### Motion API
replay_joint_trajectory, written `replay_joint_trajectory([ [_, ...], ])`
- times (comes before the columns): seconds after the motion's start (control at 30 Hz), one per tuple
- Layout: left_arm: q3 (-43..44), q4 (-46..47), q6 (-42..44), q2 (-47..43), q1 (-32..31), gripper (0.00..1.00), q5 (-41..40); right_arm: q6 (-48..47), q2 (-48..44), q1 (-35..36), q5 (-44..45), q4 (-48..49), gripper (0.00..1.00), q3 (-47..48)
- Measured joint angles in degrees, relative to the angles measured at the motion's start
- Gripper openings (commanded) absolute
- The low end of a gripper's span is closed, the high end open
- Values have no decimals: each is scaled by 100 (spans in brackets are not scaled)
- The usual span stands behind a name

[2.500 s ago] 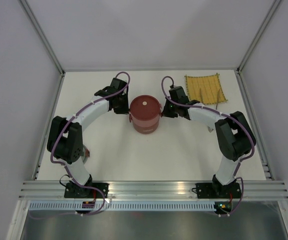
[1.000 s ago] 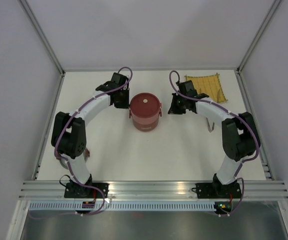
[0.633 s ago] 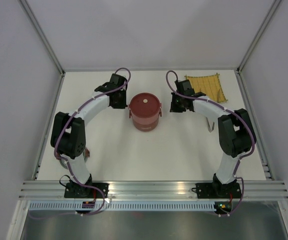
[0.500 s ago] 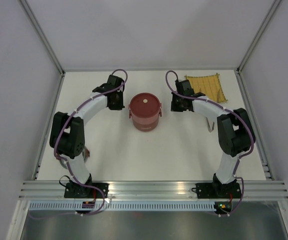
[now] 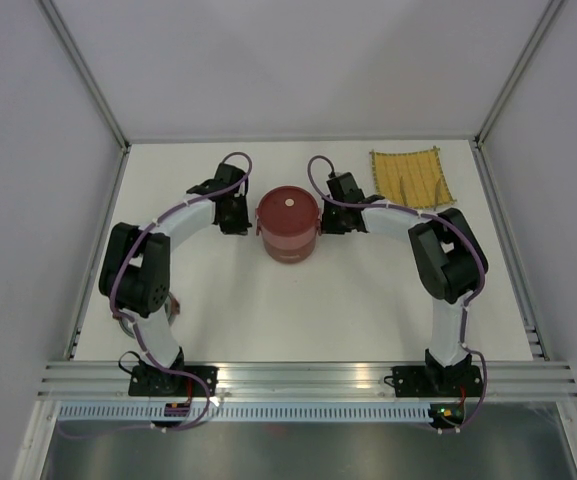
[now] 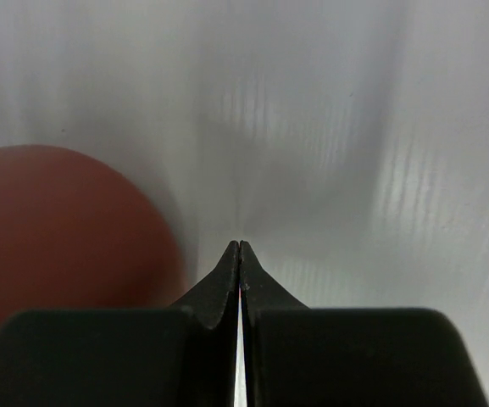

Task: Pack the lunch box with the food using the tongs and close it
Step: Adjust the packing box at the center of the board.

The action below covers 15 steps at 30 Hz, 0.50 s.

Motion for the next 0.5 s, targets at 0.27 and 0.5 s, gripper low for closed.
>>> replay_joint_trajectory([
  [0.27, -28, 317, -195, 142, 0, 7, 481, 136, 229, 109, -184, -7, 0, 129],
  [0.5, -2, 258, -181, 411, 59, 7, 592, 243, 415, 85, -245, -243, 1, 468],
])
